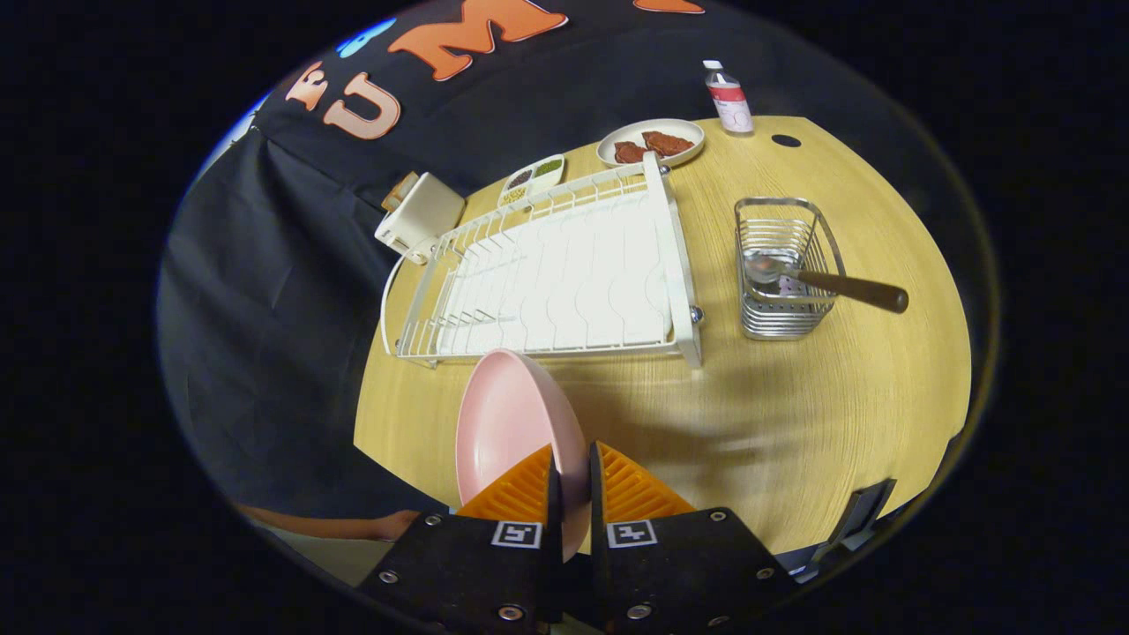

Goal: Take the plate from the dish rack, then take the spoon from the basket and place it into the plate.

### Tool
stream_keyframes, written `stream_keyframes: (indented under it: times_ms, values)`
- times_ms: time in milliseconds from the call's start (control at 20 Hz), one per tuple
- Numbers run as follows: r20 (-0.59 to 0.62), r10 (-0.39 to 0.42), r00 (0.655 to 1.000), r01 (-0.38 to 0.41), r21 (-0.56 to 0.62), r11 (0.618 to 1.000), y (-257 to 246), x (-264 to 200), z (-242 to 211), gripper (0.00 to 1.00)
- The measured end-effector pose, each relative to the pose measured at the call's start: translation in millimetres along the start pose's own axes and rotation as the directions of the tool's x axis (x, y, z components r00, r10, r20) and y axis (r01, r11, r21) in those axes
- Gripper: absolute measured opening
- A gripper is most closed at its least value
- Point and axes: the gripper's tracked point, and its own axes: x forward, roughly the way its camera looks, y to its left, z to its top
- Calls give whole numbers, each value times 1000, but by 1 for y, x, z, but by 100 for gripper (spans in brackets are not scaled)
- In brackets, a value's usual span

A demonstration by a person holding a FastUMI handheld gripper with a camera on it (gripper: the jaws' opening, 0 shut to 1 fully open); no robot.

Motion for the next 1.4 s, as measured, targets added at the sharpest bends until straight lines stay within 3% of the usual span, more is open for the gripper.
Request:
stream_keyframes:
  times_ms: [200, 350, 650, 800, 1050, 1200, 1400]
  values:
    - [-15, -19, 1000, 19, 10, 1000, -16, 16, -10, 13]
    - [-19, -105, 994, 104, -30, 994, -39, 20, -12, 13]
    - [-1, -157, 988, 157, 25, 987, -64, 38, -13, 12]
    - [50, -149, 988, 147, 42, 988, -66, 32, -3, 21]
    - [139, -222, 965, 216, 61, 975, -86, 14, 16, 41]
    - [208, -271, 940, 258, 86, 962, -102, 1, 37, 58]
    - [317, -354, 880, 334, 118, 935, -128, -15, 62, 67]
